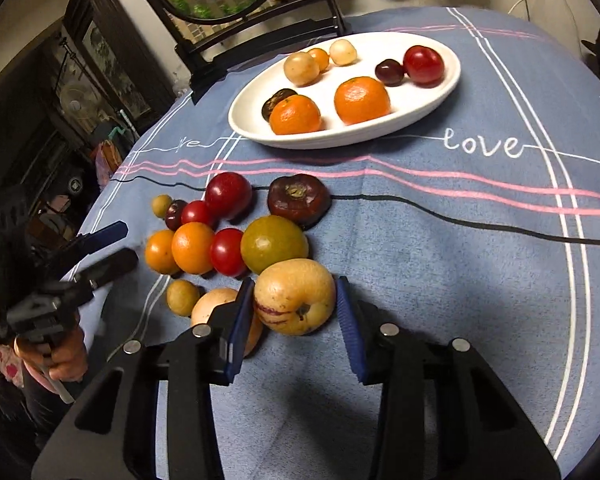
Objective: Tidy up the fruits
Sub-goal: 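Grasp the pale yellow speckled fruit with the right gripper while the left grasps the orange-yellow fruit, then carry both fruits onto the white plate and open both grippers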
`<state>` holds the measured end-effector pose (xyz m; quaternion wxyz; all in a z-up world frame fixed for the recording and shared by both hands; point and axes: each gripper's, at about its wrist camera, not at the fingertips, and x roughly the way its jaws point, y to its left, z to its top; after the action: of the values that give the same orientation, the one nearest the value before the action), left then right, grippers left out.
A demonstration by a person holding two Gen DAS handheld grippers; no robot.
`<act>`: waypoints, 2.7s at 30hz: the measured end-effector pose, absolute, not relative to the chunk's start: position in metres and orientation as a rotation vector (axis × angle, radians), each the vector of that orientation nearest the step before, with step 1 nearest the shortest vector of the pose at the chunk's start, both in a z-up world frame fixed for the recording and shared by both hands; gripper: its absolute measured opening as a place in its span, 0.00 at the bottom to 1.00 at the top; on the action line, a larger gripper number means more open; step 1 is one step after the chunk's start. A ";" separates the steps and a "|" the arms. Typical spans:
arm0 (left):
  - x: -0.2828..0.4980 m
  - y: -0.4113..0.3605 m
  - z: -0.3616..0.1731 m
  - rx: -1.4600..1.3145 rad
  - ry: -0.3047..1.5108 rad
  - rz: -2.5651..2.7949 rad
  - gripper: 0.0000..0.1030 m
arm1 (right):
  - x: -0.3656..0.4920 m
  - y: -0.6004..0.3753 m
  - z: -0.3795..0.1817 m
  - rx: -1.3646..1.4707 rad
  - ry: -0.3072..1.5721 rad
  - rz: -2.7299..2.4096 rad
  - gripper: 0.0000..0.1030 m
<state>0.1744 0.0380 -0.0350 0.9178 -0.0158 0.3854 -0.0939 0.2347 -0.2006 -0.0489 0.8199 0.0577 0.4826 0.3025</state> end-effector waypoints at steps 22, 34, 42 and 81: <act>0.188 0.030 -0.055 0.003 0.859 -0.205 0.44 | 0.233 -0.202 -0.048 0.111 1.025 0.625 0.40; 0.185 0.028 -0.053 0.023 0.841 -0.198 0.42 | 0.232 -0.202 -0.044 0.104 1.010 0.625 0.40; 0.175 0.037 -0.034 -0.036 0.769 -0.214 0.42 | 0.227 -0.212 -0.027 0.158 0.917 0.668 0.40; 0.353 0.033 0.010 -0.021 0.736 -0.106 0.77 | 0.355 -0.160 -0.001 0.146 0.730 0.542 0.60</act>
<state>0.3528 0.0332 0.0103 0.9317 -0.0102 0.3595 -0.0518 0.3555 -0.1601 -0.0008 0.8959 0.0707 0.3522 0.2613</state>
